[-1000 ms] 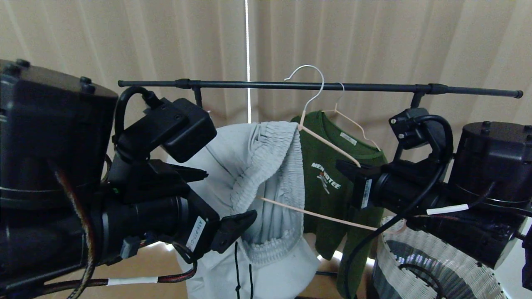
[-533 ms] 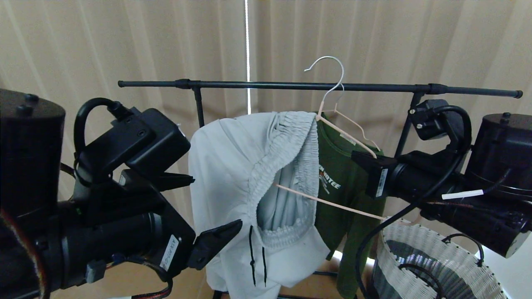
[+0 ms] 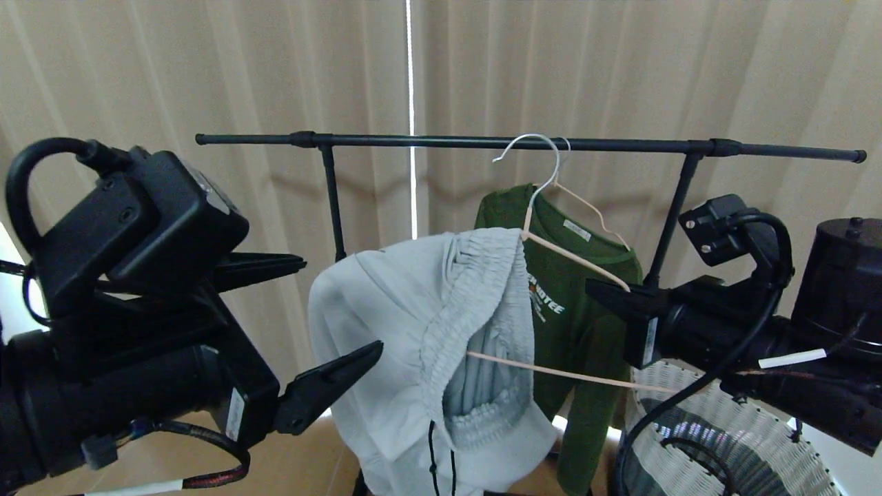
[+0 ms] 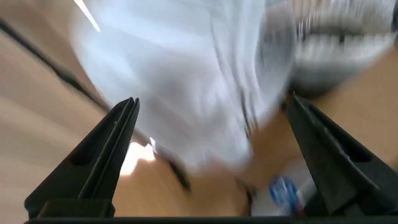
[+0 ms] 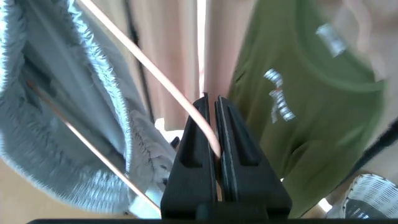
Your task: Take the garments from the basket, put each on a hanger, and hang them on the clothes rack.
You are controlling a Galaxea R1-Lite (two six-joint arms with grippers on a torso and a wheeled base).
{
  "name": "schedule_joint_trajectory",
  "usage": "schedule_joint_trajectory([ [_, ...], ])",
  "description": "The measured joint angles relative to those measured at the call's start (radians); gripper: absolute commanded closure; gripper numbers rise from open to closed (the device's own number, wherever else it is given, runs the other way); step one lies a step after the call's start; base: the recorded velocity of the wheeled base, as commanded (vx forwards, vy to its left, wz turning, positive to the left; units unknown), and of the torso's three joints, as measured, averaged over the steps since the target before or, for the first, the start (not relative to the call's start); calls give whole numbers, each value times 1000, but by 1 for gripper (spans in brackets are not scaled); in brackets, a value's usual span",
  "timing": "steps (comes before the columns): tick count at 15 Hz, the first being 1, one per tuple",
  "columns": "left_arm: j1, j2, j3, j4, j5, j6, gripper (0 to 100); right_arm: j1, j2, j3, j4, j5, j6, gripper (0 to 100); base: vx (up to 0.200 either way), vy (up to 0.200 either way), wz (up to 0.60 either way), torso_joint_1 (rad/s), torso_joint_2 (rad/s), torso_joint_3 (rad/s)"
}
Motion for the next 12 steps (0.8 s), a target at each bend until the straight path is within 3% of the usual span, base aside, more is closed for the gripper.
schedule_joint_trajectory([
  [3, 108, -9, -14, -20, -180, 278, 0, -5, -14, 21, -3, 29, -36, 100, 0, 0, 0, 0, 0, 0],
  [4, 134, -9, -23, -24, -204, 310, 0, -5, -16, 23, -2, 31, -38, 100, 0, 0, 0, 0, 0, 0],
  [9, 146, 79, -59, -50, -234, 362, 0, -1, -21, 17, -11, 61, -76, 100, 0, 0, 0, 0, 0, 0],
  [12, 130, 142, -94, -53, -231, 372, 0, 17, -18, 23, -76, 81, -113, 100, 0, 0, 0, 0, 0, 0],
])
